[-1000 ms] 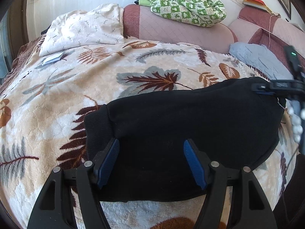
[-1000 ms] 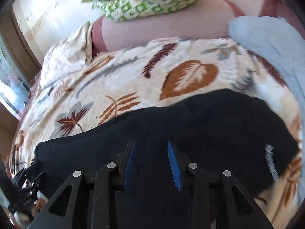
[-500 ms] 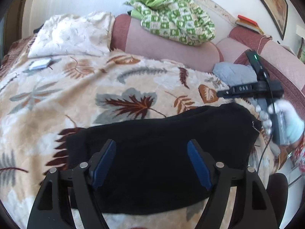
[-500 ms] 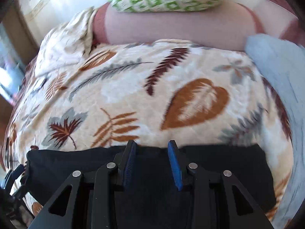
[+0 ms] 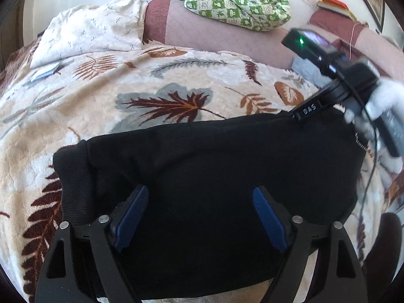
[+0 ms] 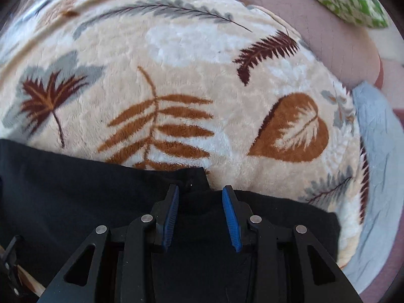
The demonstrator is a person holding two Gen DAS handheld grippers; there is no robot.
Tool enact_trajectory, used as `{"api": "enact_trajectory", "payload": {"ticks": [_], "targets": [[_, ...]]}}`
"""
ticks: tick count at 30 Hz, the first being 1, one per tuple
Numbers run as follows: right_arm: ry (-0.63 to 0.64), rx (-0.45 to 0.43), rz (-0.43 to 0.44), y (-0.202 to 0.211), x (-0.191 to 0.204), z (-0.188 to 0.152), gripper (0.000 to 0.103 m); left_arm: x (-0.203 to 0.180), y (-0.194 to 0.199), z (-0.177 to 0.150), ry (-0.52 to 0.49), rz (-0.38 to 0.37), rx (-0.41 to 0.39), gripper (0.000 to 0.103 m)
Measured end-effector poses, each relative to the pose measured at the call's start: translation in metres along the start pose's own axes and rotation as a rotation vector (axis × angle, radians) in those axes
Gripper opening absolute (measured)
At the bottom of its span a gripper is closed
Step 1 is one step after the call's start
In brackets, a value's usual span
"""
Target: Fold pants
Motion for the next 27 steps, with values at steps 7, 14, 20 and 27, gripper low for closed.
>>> {"api": "enact_trajectory", "payload": {"ticks": [7, 14, 20, 27], "targets": [[0.046, -0.107, -0.313, 0.028, -0.015, 0.03, 0.008, -0.006, -0.002, -0.002, -0.035, 0.044, 0.001, 0.084], [-0.07, -0.051, 0.13, 0.044, -0.012, 0.027, 0.051, -0.005, -0.001, -0.002, -0.029, 0.044, -0.001, 0.084], [-0.057, 0.053, 0.034, 0.01, 0.002, 0.021, 0.04, -0.005, -0.001, -0.001, -0.024, 0.038, -0.003, 0.084], [-0.047, 0.104, 0.065, 0.007, 0.001, 0.009, 0.036, -0.005, -0.001, -0.001, -0.02, 0.034, -0.003, 0.084]]}}
Point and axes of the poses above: each gripper's, at about its wrist camera, not at the fingertips, and y roughly against the way its jaws point, x to its left, z to its top, the point moved 2 cm from there along -y, roughly the way its jaws point, and after that the axes turned 10 degrees about z, right-handed, at the moved point
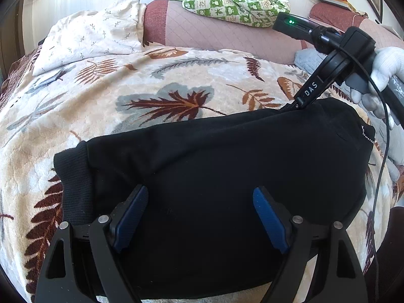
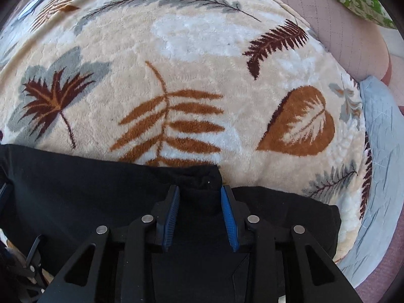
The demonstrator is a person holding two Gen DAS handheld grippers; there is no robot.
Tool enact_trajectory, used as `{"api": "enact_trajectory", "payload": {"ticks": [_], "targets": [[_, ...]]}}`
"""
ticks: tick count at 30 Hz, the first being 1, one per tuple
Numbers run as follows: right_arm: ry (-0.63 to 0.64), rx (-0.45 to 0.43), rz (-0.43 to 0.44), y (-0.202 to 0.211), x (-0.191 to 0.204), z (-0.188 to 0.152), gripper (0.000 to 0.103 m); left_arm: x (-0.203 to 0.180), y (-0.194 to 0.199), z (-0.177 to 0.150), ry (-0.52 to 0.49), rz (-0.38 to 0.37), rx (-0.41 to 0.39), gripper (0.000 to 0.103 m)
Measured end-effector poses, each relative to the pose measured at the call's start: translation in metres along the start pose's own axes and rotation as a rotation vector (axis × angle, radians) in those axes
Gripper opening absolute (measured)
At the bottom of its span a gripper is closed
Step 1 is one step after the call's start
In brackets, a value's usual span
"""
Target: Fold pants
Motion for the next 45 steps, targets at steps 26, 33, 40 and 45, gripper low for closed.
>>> {"api": "enact_trajectory", "payload": {"ticks": [26, 33, 40, 45], "targets": [[-0.075, -0.285, -0.035, 0.023, -0.009, 0.03, 0.003, 0.001, 0.0, 0.0, -0.001, 0.003, -0.002, 0.084], [-0.126, -0.322, 0.093, 0.05, -0.021, 0.014, 0.005, 0.001, 0.0, 0.0, -0.001, 0.003, -0.002, 0.084], [-0.166, -0.212, 0.144, -0.004, -0.015, 0.0, 0.005, 0.001, 0.0, 0.0, -0.001, 0.003, -0.002, 0.084], [-0.247, -0.275, 0.17, -0.01, -0.016, 0.018, 0.005, 0.005, 0.007, 0.0, 0.021, -0.02, -0.02, 0.085]]}}
Point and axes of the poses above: each gripper's, at about its wrist camera, not at the fingertips, and y roughly against the way its jaws point, x to its left, z to its top, the point moved 2 cm from there along -y, roughly the way its jaws point, and after that the axes turned 10 degrees about z, right-handed, at the moved point
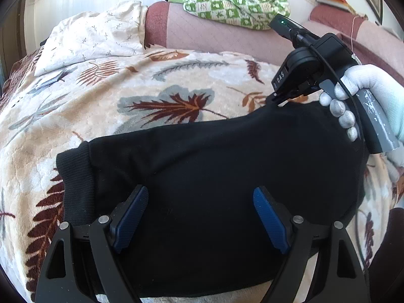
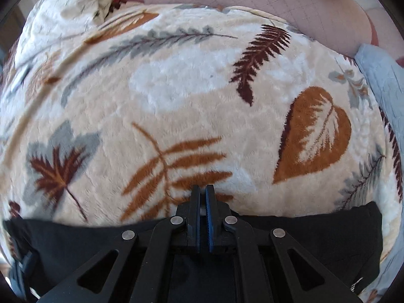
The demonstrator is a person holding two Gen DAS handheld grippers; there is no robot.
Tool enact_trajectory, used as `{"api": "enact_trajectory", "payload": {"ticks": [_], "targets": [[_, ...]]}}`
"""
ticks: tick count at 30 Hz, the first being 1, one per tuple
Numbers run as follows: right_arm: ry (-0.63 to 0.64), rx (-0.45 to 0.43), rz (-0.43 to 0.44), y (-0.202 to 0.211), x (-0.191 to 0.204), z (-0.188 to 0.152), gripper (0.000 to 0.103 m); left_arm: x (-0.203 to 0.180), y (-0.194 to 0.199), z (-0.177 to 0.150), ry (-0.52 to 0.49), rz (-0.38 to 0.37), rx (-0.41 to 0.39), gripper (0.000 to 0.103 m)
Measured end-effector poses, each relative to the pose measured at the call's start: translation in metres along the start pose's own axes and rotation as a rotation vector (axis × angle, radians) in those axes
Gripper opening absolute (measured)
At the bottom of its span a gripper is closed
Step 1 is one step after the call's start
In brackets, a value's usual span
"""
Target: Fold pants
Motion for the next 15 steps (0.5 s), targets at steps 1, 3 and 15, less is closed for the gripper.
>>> {"api": "enact_trajectory", "payload": {"ticks": [1, 3, 15], "targets": [[-0.007, -0.025, 0.041, 0.008, 0.004, -0.001, 0.005, 0.004, 0.003, 0.001, 0.02, -0.022, -0.005, 0.085], [0.026, -0.061, 0.067, 0.024, 0.016, -0.004, 0.005, 0.017, 0.011, 0.004, 0.088, -0.073, -0.008, 0.085], [0.373, -0.097, 0.236, 0.063, 0.136, -0.04, 0.07, 0.181, 0.067, 0.005, 0.629, 0.033, -0.122, 0.085]]}}
Point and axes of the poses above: each gripper's, at about its wrist camera, not at the fingertips, and y roughly against the way its jaws point, x to its left, z to its top, the point moved 2 cm from there along -y, roughly the way its jaws point, and after that the axes turned 10 degrees about z, right-handed, at the moved point
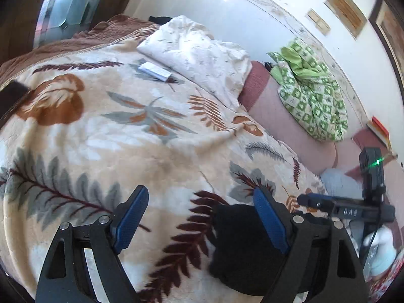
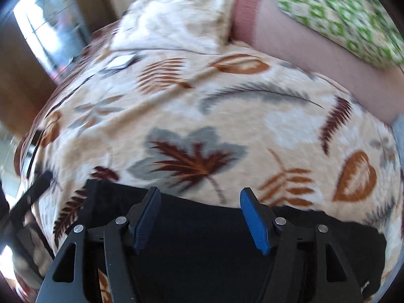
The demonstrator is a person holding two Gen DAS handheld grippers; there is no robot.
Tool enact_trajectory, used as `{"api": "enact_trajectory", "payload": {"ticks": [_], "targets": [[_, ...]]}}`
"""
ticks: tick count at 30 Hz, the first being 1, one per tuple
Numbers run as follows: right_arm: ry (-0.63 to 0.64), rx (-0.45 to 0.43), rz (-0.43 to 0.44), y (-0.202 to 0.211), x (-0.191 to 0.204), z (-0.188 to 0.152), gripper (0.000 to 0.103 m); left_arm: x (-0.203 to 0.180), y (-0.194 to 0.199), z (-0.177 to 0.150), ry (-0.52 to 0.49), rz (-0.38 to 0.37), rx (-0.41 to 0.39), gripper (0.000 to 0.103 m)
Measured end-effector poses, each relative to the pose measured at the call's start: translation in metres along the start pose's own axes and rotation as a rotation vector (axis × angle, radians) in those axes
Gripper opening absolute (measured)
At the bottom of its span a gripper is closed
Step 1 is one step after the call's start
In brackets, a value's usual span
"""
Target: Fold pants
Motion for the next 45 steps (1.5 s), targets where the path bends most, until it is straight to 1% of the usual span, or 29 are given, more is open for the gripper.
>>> {"api": "enact_trajectory", "payload": {"ticks": [1, 4, 8, 11, 14, 16, 17, 18, 19, 20, 21, 23, 26, 32, 35, 37, 38, 41, 43, 45], "targets": [[0.034, 0.033, 0.037, -0.011, 0.016, 0.002, 0.07, 0.007, -0.001, 0.002, 0.025, 0.004, 0.006, 0.085], [0.122, 0.102, 0.074, -0.039, 0.05, 0.005, 0.07, 0.021, -0.003, 0.008, 0.08, 0.01, 0.017, 0.085], [0.259, 0.194, 0.097, -0.073, 0.097, 0.006, 0.07, 0.026, -0.008, 0.009, 0.09, 0.016, 0.035, 0.085], [0.353, 0.261, 0.071, -0.095, 0.119, 0.005, 0.07, 0.031, -0.01, 0.004, 0.103, 0.008, 0.059, 0.085], [0.413, 0.327, 0.039, -0.116, 0.128, 0.0, 0.07, 0.037, -0.014, 0.004, 0.136, -0.011, 0.078, 0.085], [0.435, 0.346, 0.033, -0.124, 0.131, -0.005, 0.069, 0.04, -0.013, 0.004, 0.151, -0.019, 0.079, 0.085], [0.438, 0.345, 0.042, -0.124, 0.132, -0.005, 0.058, 0.042, -0.012, 0.004, 0.157, -0.021, 0.078, 0.084], [0.432, 0.343, 0.064, -0.121, 0.133, -0.006, 0.043, 0.043, -0.012, 0.005, 0.162, -0.024, 0.078, 0.084], [0.427, 0.34, 0.065, -0.118, 0.132, -0.007, 0.033, 0.043, -0.012, 0.005, 0.166, -0.029, 0.08, 0.084], [0.428, 0.343, 0.06, -0.115, 0.13, -0.008, 0.023, 0.043, -0.013, 0.004, 0.169, -0.033, 0.084, 0.084], [0.423, 0.341, 0.063, -0.112, 0.128, -0.01, 0.021, 0.043, -0.014, 0.003, 0.169, -0.035, 0.087, 0.084], [0.401, 0.321, 0.085, -0.102, 0.122, -0.011, 0.02, 0.039, -0.017, 0.001, 0.16, -0.043, 0.101, 0.084], [0.374, 0.283, 0.116, -0.082, 0.115, -0.012, 0.02, 0.026, -0.023, -0.006, 0.129, -0.078, 0.131, 0.084], [0.326, 0.242, 0.105, -0.065, 0.103, 0.003, 0.02, -0.004, -0.033, -0.021, 0.014, -0.145, 0.206, 0.084], [0.3, 0.231, 0.101, -0.062, 0.096, 0.009, 0.02, -0.025, -0.041, -0.033, -0.057, -0.211, 0.271, 0.084], [0.284, 0.227, 0.101, -0.063, 0.093, 0.013, 0.02, -0.033, -0.045, -0.041, -0.083, -0.237, 0.301, 0.085], [0.281, 0.226, 0.102, -0.064, 0.093, 0.014, 0.02, -0.038, -0.048, -0.044, -0.098, -0.241, 0.311, 0.084], [0.287, 0.22, 0.102, -0.06, 0.096, 0.014, 0.02, -0.047, -0.048, -0.047, -0.137, -0.242, 0.301, 0.085], [0.295, 0.215, 0.103, -0.056, 0.099, 0.015, 0.02, -0.053, -0.051, -0.051, -0.146, -0.286, 0.325, 0.085], [0.301, 0.211, 0.105, -0.053, 0.1, 0.015, 0.02, -0.058, -0.053, -0.054, -0.159, -0.307, 0.325, 0.087]]}}
Point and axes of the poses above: each gripper's, at about its wrist camera, not at the fingertips, and y roughly against the way its jaws point, x to its left, z to its top, the point moved 2 cm from there along -y, roughly the way its jaws point, and after that the axes turned 10 degrees about z, right-handed, at the moved point
